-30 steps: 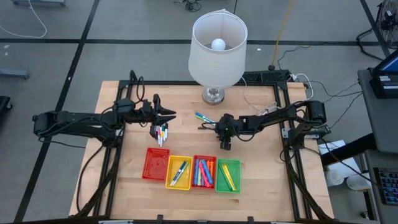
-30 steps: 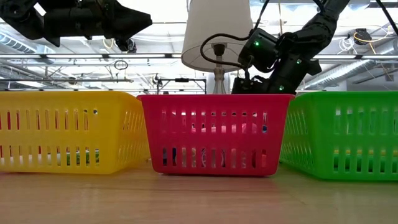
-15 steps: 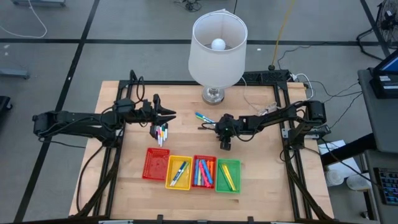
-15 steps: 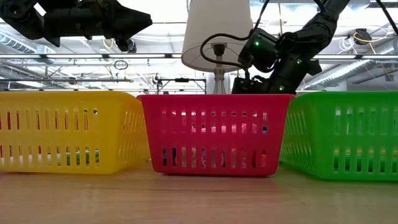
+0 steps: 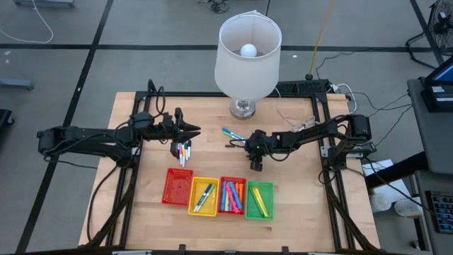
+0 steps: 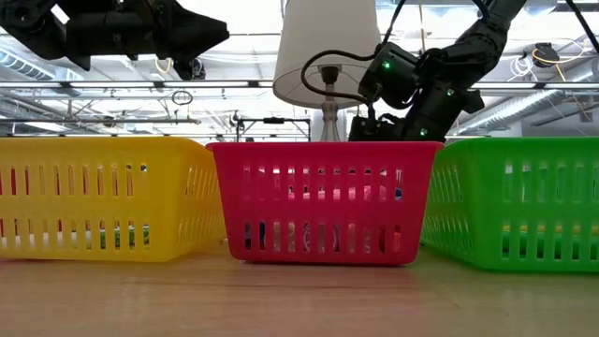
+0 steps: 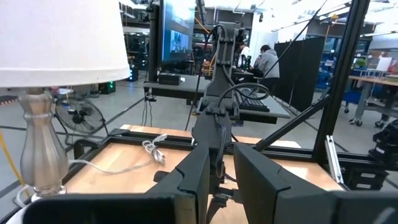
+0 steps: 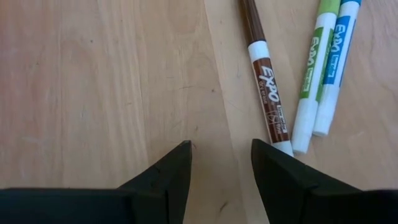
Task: Pick & Place Markers
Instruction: Put the brown marker into the yellow bin
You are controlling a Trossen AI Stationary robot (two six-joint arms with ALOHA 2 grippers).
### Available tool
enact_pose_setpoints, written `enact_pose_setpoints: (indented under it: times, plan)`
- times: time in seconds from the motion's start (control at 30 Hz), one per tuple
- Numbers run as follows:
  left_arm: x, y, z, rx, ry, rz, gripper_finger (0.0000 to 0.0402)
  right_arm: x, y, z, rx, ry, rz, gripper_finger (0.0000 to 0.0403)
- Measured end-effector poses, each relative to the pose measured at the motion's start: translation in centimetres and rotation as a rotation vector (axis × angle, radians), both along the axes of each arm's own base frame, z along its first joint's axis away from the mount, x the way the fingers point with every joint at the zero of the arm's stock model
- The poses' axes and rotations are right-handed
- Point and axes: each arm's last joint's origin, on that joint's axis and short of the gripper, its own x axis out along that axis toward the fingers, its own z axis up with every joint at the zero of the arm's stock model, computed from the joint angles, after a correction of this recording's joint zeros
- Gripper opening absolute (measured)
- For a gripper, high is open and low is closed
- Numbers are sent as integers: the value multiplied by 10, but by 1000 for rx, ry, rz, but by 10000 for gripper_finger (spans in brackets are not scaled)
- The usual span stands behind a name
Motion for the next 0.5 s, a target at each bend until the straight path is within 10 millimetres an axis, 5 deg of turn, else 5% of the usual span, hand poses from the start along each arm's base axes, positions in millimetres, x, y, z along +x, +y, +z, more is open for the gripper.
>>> enact_pose_setpoints:
  times: [0.23, 0.5]
  plan:
    - [0, 0, 2, 50, -25, 6, 81, 0, 0, 5, 12, -24, -19, 155]
    - [-2, 0, 12, 111, -119, 15, 81, -3, 3, 34, -10, -120, 4, 155]
